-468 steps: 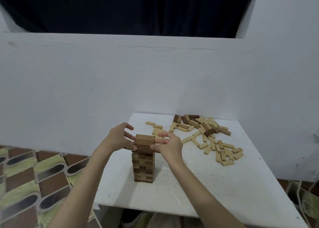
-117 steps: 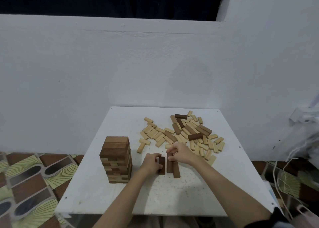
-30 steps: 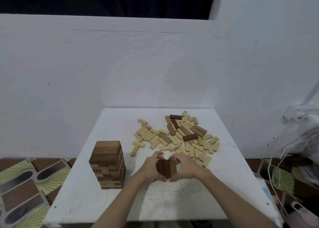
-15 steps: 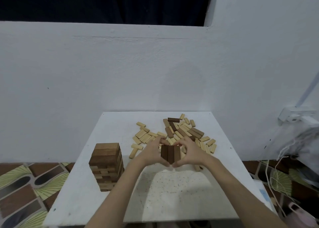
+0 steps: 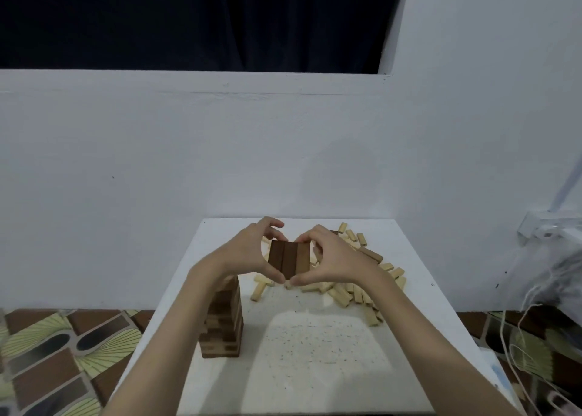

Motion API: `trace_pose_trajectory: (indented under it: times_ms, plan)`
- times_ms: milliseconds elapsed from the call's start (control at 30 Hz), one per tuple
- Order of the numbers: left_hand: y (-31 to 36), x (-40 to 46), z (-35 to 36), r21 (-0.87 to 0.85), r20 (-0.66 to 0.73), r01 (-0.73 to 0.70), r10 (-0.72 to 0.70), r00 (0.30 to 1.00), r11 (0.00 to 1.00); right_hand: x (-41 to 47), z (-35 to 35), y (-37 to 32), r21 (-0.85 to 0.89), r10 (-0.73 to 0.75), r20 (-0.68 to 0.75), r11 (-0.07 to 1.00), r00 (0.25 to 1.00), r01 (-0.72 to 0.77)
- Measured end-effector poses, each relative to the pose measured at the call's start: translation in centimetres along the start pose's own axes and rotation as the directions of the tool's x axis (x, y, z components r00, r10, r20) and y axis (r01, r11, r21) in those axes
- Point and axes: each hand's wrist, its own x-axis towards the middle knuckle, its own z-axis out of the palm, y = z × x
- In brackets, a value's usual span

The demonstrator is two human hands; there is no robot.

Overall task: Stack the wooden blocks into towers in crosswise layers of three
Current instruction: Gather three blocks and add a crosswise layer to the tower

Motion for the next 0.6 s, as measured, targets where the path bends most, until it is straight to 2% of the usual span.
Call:
trace_pose_trajectory:
  times_ms: [267,600]
  plan:
    - [-3.0,-3.7,-4.4,-0.005,-0.003,0.061,-0.061,0.998,0.998,2.4,3.6,-5.0,-0.022,-0.07,0.036,0.997,0.997,0.071]
    - [-7.1,-6.3,-6.1,-0.033,0.011,0.118,-0.117,0.993,0.992,3.7,7.3,-8.1,-0.024,-0.065,0.108,0.997,0.992,0.068]
